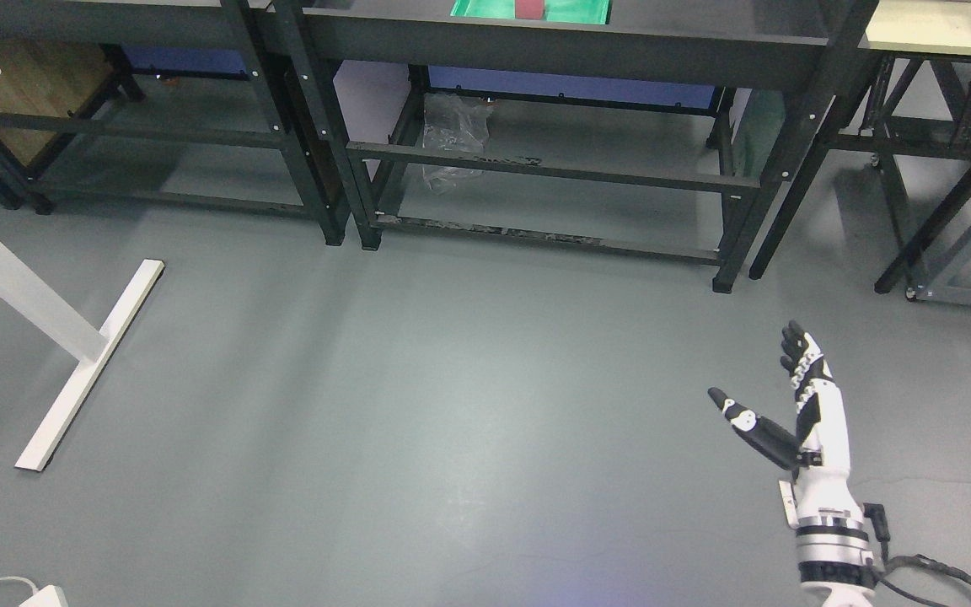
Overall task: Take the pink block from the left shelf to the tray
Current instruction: 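Raise the right hand while driving toward the black shelf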
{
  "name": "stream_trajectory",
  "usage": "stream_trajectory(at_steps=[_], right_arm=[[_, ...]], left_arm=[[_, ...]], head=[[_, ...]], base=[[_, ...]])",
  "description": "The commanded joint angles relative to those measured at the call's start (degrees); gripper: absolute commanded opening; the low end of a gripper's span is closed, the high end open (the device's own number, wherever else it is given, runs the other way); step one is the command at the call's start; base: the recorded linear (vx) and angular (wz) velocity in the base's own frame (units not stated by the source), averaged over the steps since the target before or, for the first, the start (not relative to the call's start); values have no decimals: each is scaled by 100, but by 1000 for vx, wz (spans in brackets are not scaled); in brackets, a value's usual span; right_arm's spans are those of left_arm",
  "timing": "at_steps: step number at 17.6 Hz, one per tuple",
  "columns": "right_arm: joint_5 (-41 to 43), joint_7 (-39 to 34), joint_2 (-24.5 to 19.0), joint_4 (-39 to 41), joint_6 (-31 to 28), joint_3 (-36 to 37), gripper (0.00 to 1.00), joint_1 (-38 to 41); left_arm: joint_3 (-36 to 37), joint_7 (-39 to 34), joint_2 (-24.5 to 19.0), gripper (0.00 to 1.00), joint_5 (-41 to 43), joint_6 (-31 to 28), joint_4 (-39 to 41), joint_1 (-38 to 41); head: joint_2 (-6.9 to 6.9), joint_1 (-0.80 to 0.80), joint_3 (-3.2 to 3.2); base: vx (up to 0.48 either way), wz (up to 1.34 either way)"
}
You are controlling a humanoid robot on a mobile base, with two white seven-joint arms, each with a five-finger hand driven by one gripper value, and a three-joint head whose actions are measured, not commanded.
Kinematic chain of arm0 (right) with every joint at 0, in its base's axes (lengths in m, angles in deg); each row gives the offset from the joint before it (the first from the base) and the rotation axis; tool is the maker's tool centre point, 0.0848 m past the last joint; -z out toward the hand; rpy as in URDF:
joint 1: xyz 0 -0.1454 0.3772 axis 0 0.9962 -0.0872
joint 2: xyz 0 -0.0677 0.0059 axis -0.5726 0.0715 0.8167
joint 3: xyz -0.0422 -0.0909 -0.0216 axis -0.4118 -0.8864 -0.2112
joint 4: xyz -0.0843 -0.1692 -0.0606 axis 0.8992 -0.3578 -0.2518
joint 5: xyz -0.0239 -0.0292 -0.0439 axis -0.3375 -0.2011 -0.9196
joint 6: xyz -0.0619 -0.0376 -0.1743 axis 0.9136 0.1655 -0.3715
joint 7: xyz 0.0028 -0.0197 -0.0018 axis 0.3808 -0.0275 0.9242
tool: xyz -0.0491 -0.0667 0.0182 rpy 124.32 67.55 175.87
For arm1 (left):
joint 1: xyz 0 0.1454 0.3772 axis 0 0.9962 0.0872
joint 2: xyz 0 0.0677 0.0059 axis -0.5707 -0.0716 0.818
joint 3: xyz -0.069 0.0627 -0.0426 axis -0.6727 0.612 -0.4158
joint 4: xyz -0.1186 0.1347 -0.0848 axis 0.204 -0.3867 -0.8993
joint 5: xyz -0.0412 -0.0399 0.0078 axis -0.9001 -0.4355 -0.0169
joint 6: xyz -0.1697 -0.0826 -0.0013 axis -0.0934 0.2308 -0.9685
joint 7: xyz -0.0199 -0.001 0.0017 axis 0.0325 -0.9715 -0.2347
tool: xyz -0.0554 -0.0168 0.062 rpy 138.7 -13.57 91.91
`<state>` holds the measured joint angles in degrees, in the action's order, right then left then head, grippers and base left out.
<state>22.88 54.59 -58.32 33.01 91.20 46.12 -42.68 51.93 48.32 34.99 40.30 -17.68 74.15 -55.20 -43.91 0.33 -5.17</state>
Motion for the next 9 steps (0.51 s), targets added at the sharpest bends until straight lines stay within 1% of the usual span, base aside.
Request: stream_trajectory(at_steps=[1, 3, 4, 6, 7, 9], right_arm=[[-2443, 47, 822, 21, -94, 547, 91, -403], [-3921, 73, 841, 30, -103, 555, 88, -491], [-4285, 73, 832, 30, -103, 564, 88, -500], [-4271, 30, 841, 126, -94, 582, 89, -492], [-4245, 20, 815, 144, -103, 582, 92, -483], [-3860, 12, 832, 144, -94, 573, 93, -465]], left_arm=[[0, 4, -100, 100, 9, 4, 0, 53], [0, 4, -100, 100, 9, 4, 0, 53], [0, 4, -100, 100, 9, 4, 0, 53], [0, 4, -100, 100, 9, 4, 0, 53], [0, 4, -100, 100, 9, 4, 0, 53], [0, 4, -100, 100, 9, 4, 0, 53]], head=[[0, 0, 0], [0, 0, 0], [0, 0, 0], [0, 0, 0], [0, 0, 0], [0, 0, 0]], base=[[0, 0], [0, 0], [0, 0], [12, 0], [21, -1], [32, -5]])
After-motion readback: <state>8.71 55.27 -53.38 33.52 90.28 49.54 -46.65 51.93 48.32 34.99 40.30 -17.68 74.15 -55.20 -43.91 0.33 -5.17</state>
